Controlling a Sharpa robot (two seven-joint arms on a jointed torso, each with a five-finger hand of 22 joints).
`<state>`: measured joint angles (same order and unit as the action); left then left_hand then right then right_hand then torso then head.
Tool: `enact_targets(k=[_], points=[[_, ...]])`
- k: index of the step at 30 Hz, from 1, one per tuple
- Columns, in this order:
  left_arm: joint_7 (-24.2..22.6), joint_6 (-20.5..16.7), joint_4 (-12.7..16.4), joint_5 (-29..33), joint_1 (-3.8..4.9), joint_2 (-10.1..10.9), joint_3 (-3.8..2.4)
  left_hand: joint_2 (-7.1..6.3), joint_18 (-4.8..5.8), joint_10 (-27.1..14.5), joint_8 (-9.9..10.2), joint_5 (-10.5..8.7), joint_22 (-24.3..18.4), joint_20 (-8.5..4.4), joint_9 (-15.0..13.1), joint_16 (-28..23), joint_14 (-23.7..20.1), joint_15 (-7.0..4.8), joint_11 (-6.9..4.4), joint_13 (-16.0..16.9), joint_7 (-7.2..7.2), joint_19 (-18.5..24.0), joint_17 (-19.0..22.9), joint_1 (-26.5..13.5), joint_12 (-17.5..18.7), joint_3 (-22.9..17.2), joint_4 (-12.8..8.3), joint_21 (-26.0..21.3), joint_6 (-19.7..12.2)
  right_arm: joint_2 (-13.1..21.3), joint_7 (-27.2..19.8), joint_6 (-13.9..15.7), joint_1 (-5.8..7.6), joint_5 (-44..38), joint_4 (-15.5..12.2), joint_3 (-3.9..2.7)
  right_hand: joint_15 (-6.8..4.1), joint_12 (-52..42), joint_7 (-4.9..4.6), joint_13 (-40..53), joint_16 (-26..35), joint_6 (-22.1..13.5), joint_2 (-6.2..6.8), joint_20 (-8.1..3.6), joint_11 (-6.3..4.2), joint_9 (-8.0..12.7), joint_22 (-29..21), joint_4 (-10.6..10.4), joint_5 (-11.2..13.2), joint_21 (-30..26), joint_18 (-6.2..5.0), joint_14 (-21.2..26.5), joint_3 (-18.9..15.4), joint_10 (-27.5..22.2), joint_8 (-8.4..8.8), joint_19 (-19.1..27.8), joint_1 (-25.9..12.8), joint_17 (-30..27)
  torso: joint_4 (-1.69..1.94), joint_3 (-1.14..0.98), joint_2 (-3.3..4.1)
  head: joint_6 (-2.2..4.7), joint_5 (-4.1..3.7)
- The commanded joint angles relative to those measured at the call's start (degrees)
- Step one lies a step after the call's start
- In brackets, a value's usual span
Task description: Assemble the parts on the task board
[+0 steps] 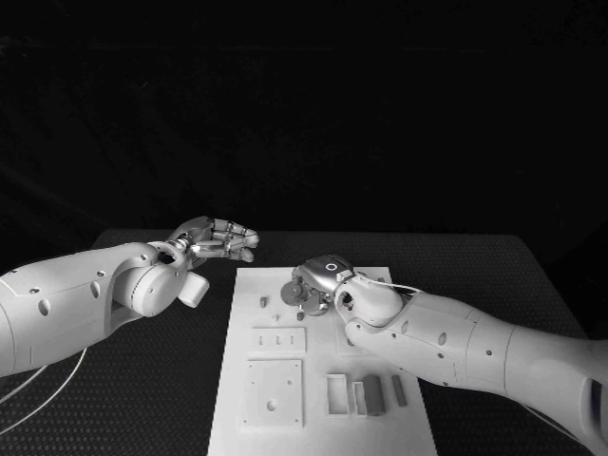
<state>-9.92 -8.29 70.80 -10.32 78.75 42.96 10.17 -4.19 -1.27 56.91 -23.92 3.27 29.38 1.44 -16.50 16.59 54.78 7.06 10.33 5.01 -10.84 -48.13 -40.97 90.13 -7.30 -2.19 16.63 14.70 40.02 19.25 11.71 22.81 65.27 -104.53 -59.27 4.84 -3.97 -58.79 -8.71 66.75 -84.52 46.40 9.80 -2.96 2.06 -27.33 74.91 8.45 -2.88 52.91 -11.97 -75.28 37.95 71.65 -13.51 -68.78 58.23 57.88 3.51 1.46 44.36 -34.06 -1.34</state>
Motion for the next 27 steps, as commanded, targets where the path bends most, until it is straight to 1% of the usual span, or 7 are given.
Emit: enact_targets(k=[1, 6, 13, 16, 20, 23, 27], points=[[-0.5, 0.6, 0.1, -0.1, 0.03, 0.0, -0.04, 0.05, 0.49, 0.2, 0.2, -0.33, -0.1, -0.24, -0.1, -0.4, 0.3, -0.11, 0.18, -0.1, -1.81, -0.1, -0.1, -0.7, 0.2, 0.2, 0.0, -0.3, 0.0, 0.7, -0.1, 2.7, -0.12, 0.3, -1.0, -0.07, -0.02, 0.1, 0.05, 0.0, 0.3, -0.2, 0.13, -0.03, 0.07, -0.1, 0.7, -0.1, 0.0, -0.3, -3.03, 0.4, -0.2, -0.3, 0.3, 0.4, -0.3, 0.2, -0.04, 0.0, -0.05, 0.11, 0.07], [-0.5, 0.7, 0.1, -0.1, 0.03, 0.3, -0.04, 0.04, 0.49, 0.2, 0.2, -0.33, -0.1, -0.24, -0.1, -0.4, 0.3, -0.11, 0.19, -0.1, -1.83, -0.1, -0.1, -0.7, 0.2, 0.2, 0.0, -0.3, 0.0, 2.6, -0.3, 7.5, 0.23, 0.3, -4.1, -1.14, 0.06, 0.0, -0.06, 0.0, 0.3, -0.1, 0.36, -0.06, 0.16, -0.2, 0.7, -0.2, 0.0, -0.3, -3.03, 0.5, -0.1, -0.3, 0.2, 0.3, -0.2, -0.1, -0.16, 0.01, -0.06, 0.29, 0.03], [-0.5, 0.2, -0.8, -0.1, 0.03, 0.9, -0.03, 0.0, 0.49, 0.2, 0.2, -0.33, -0.1, -0.24, -0.1, -0.4, 0.3, -0.11, 0.21, -0.1, -1.82, -0.1, -0.1, -0.7, 0.3, 0.2, 0.0, -0.4, -0.1, 6.7, -0.6, 9.5, 1.2, 5.6, -9.5, -4.78, 0.33, 0.2, -0.34, -0.1, 1.1, -0.2, 1.44, 0.07, 0.44, -0.1, 0.7, -0.3, 0.0, -0.6, -3.03, 1.9, 0.2, -0.9, 0.25, 0.8, 0.3, -2.1, -0.33, -0.14, -0.13, 0.62, 0.23], [-0.7, 0.1, -1.1, 0.0, 0.02, 1.1, -0.03, -0.02, 0.47, 0.1, 0.3, -0.33, -0.1, -0.25, -0.1, -0.5, 0.3, -0.12, 0.21, -0.1, -1.81, -0.1, -0.1, -0.6, 0.3, 0.2, 0.0, -0.4, -0.1, 9.9, -1.2, 9.2, 2.2, 8.4, -12.9, -5.57, 0.45, 0.3, -0.52, -0.1, 1.3, -0.3, 1.43, 0.18, 0.59, 0.0, 0.7, -0.3, 0.0, -0.8, -3.03, 2.4, 0.3, -1.2, 0.26, 1.0, 0.5, -2.8, -0.56, -0.15, -0.25, 0.8, 0.44], [-0.9, 0.2, -1.5, 0.0, -0.2, 1.1, -0.03, -0.02, 0.47, 0.2, 0.3, -0.33, -0.1, -0.26, -0.1, -0.5, 0.3, -0.12, 0.21, -0.1, -1.8, -0.1, -0.2, -0.6, 0.3, 0.2, 0.0, -0.4, -0.1, 14.0, -3.1, 5.7, 4.22, 16.2, -14.3, -5.83, 0.62, 0.4, -0.62, -0.2, 1.7, -0.2, 1.63, 0.32, 0.72, 0.0, 0.7, 0.0, 0.0, -0.9, -3.03, 3.1, 0.3, -1.6, 0.19, 1.3, 0.8, -3.8, -1.06, -0.26, -0.53, 0.94, 0.67], [-0.8, 0.3, -1.7, 0.0, -0.79, 1.2, -0.03, 0.01, 0.47, 0.2, 0.2, -0.33, -0.1, -0.25, -0.1, -0.5, 0.3, -0.12, 0.2, -0.1, -1.74, -0.1, -0.2, -0.5, 0.3, 0.1, -0.1, -0.4, 0.0, 16.2, -9.4, -1.4, 5.9, 27.1, -12.0, -5.81, 0.64, 1.6, -0.69, -1.0, 2.8, -0.3, 1.8, 0.75, 0.77, 0.0, 0.7, 1.0, 0.0, -1.6, -3.02, 4.6, 0.1, -2.9, 0.2, 2.3, 1.4, -5.2, -1.54, -0.39, -0.94, 0.83, 0.87], [-1.0, 0.5, -2.1, 0.0, -1.11, 1.0, -0.03, 0.12, 0.48, 2.4, 0.1, -0.33, 0.0, -0.25, -0.3, -0.7, 0.4, -0.12, -0.71, 0.6, -1.65, -0.2, -0.4, -0.3, -0.9, 0.1, 0.0, -0.5, 0.3, 19.3, -15.4, -5.3, 6.07, 31.3, -9.6, -5.81, 0.23, 3.3, -0.29, -2.2, 4.1, -0.5, 0.26, 1.95, 0.39, 0.0, 0.7, 4.1, 0.1, -2.7, -2.97, 6.9, -1.9, -5.4, 0.12, 4.5, 1.7, -5.3, -2.07, -0.44, -1.48, 1.01, 0.56]])
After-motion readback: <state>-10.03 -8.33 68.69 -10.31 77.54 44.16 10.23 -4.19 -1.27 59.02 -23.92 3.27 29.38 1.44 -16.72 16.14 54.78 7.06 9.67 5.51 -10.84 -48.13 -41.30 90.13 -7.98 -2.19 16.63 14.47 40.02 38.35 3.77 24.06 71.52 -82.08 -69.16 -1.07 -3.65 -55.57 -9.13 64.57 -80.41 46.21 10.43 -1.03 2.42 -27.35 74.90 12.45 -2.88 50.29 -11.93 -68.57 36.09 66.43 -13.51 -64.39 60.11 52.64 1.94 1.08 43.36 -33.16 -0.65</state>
